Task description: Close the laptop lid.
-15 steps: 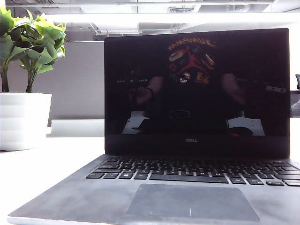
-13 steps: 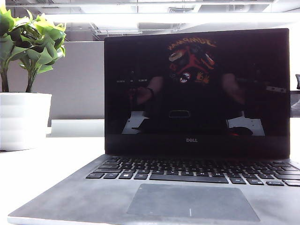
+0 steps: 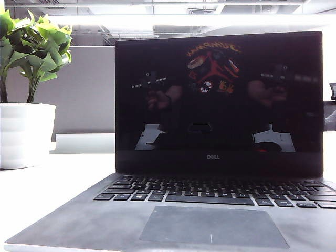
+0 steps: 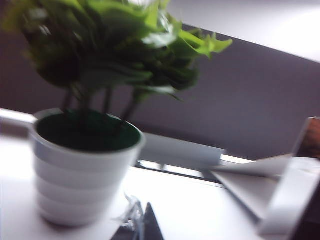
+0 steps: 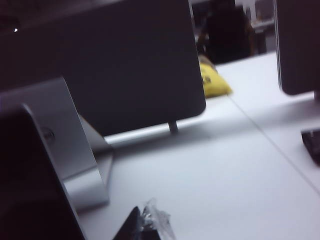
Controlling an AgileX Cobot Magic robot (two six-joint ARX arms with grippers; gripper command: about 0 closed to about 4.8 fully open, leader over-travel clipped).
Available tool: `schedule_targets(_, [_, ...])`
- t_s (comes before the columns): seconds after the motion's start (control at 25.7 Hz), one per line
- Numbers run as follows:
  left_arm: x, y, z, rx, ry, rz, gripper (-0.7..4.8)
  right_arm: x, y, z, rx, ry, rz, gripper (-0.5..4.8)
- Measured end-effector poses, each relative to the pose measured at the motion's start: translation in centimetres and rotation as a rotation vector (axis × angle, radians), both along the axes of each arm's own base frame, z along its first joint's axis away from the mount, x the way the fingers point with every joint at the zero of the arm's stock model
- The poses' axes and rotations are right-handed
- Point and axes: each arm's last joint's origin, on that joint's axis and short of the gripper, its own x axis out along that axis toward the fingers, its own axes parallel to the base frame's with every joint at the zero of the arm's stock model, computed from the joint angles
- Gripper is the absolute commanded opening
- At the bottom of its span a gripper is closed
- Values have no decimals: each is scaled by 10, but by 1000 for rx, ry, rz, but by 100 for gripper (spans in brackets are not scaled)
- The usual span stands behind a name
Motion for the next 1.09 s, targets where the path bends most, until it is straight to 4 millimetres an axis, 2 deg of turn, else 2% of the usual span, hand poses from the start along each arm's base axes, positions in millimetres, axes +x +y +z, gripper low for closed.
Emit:
schedule_targets(0.12, [0, -1, 15, -34, 8, -31, -5, -4, 0, 25, -2, -32, 1, -4])
schedule_targets(0.16, [1, -1, 29, -6, -11, -26, -5, -3, 0, 38, -6, -41, 1, -4])
schedule_targets(0.23, [10, -2, 47, 34, -18, -40, -5, 5, 0, 46, -6, -6, 0, -4])
schedule_targets(0.27, [14, -2, 50, 38, -12, -51, -5, 8, 0, 47, -5, 11, 1, -4])
schedule_targets(0.35, [38, -4, 57, 51, 37, -102, -5, 23, -1, 46, -5, 69, 25, -4])
schedule_targets(0.39, [58, -5, 61, 53, 63, -132, -5, 33, -1, 45, -6, 82, 45, -4])
schedule_targets(0.51, [97, -10, 61, 61, 101, -242, -5, 50, -1, 47, -8, 74, 54, -4])
schedule_targets(0.54, [119, -18, 64, 67, 104, -305, -5, 58, -1, 50, -8, 78, 62, -4])
schedule_targets(0.7, [156, -41, 57, 70, 171, -407, -5, 77, 0, 54, -12, 117, 135, -4])
schedule_targets(0.82, [168, -58, 53, 77, 192, -493, -5, 83, 1, 59, -20, 100, 180, -4])
schedule_targets(0.93, [175, -69, 48, 85, 209, -591, -5, 88, 1, 56, -23, 127, 213, -4])
schedule_targets(1.09, [177, -77, 41, 91, 231, -666, -5, 91, 2, 53, -50, 143, 237, -4])
